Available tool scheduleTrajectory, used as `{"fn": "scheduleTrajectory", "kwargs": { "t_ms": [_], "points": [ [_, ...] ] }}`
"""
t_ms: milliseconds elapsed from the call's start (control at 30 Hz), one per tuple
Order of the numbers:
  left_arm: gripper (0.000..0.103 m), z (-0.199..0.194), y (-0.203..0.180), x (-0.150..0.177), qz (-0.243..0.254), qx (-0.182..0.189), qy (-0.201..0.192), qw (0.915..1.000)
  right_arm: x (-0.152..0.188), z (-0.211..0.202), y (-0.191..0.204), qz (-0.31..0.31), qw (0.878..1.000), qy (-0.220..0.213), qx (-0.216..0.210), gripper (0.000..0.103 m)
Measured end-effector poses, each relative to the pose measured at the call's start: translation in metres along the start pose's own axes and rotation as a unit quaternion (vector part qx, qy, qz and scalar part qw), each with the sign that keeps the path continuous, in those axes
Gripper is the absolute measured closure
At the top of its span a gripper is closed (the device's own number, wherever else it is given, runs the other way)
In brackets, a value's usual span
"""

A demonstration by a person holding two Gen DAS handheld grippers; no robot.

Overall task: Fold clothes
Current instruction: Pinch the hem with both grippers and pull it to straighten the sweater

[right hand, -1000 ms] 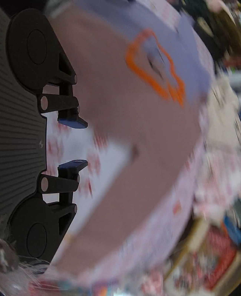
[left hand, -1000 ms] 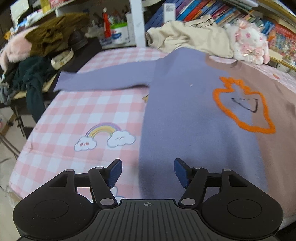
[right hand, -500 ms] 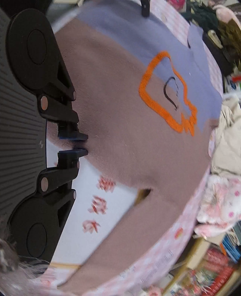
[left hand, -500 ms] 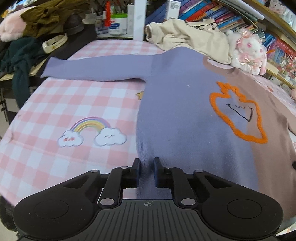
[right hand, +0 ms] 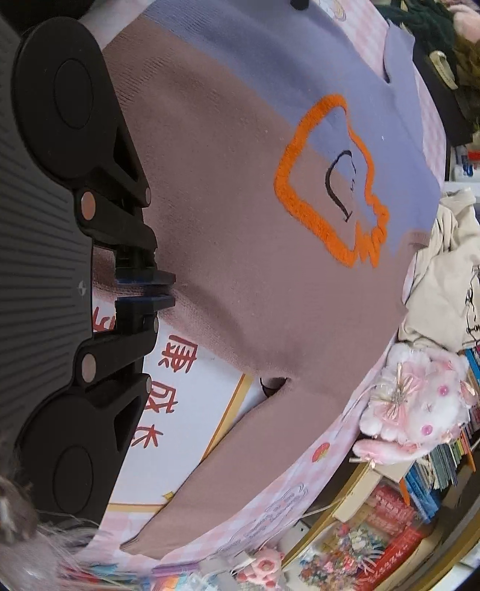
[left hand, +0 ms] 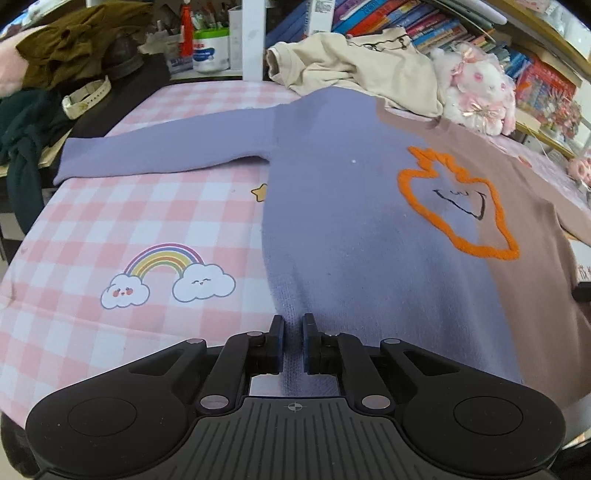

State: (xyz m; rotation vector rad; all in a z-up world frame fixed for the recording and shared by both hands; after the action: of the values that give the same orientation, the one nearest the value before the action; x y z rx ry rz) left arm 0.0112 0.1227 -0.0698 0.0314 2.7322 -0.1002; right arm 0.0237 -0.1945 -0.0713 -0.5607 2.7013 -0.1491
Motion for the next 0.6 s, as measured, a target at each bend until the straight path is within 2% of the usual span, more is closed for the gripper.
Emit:
{"fn": "scheduleTrajectory", "kwargs": {
  "t_ms": [333, 500, 533, 600],
  "points": [
    [0.088, -0.004, 0.000, 0.003, 0.024, -0.006, 0.002, 0.9997, 0.022, -0.011, -0.015, 0.077, 0.996, 0.024, -0.037, 0.083],
    [0.090, -0.006, 0.006, 0.008, 0.006, 0.020, 0.000, 0.9998, 0.037, -0.017, -0.006, 0.094, 0.995, 0.027, -0.032, 0.084],
    [0.091, -0.005, 0.007, 0.007, 0.003, 0.025, 0.002, 0.9997, 0.040, -0.017, -0.005, 0.097, 0.994, 0.028, -0.033, 0.092],
    [0.094, -0.004, 0.008, 0.005, 0.010, 0.026, 0.000, 0.9996, 0.043, -0.018, -0.003, 0.102, 0.994, 0.027, -0.032, 0.095]
  ]
}}
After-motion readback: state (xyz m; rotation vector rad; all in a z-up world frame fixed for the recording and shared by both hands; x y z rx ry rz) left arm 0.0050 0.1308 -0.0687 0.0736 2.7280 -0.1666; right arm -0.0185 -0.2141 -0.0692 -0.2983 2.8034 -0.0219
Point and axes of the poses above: each gripper's, at about its wrist camera, not at the fingertips, and z roughly the way its jaws point, y to its left, x to its underside, the point moved 6 cm from there along z, roughly the way its jaws point, and after that the axes turned 12 degrees about y, right-handed, at the moved point
